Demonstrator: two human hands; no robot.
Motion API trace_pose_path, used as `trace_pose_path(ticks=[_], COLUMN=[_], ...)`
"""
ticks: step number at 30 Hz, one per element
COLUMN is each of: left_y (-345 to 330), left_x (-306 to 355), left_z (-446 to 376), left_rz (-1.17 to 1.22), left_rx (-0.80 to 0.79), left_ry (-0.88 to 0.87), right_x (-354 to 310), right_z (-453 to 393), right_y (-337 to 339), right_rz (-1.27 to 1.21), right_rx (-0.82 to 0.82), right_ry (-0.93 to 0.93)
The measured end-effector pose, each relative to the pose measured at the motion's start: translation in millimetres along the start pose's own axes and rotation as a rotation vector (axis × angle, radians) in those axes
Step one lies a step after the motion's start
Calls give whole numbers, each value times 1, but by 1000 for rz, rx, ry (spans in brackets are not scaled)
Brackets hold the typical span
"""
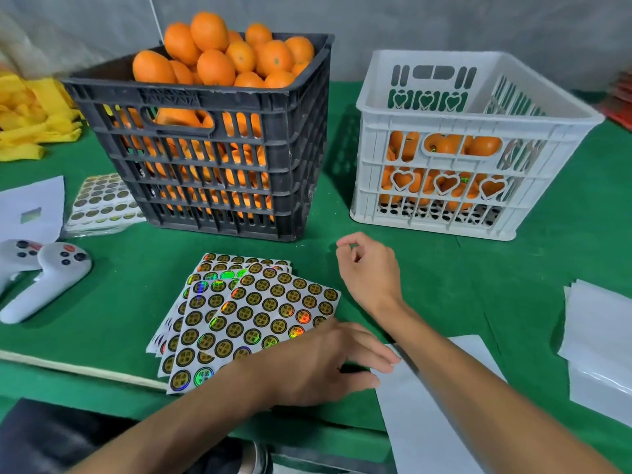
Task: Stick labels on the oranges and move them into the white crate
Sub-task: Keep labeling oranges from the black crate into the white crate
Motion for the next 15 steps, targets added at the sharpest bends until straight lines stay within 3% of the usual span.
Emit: trace_pose_path(ticks=[7,10,13,15], left_y=[2,23,67,94], left_x=[-6,-17,-39,-62], left_z=[-5,-12,-19,-19], left_rz=[49,87,-91,-231], left_rx=[-7,61,237,269], left_ry=[-15,42,83,153], right_x=[7,10,12,11], right_z=[3,5,5,7], right_y=[-6,-6,-5,-5], right_rz=[-75,-170,-224,-225], right_rx=[-65,-77,-90,-115], right_ry=[-113,-150,-160,-155])
Point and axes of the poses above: each hand's wrist, its own z-axis away from the middle knuckle, its own y-axis out of the back of the hand, x = y × z, the point moved 8 cm from there along -z, towards the middle knuckle, and after that the axes turned 10 degrees about x, right-handed, at the moved point
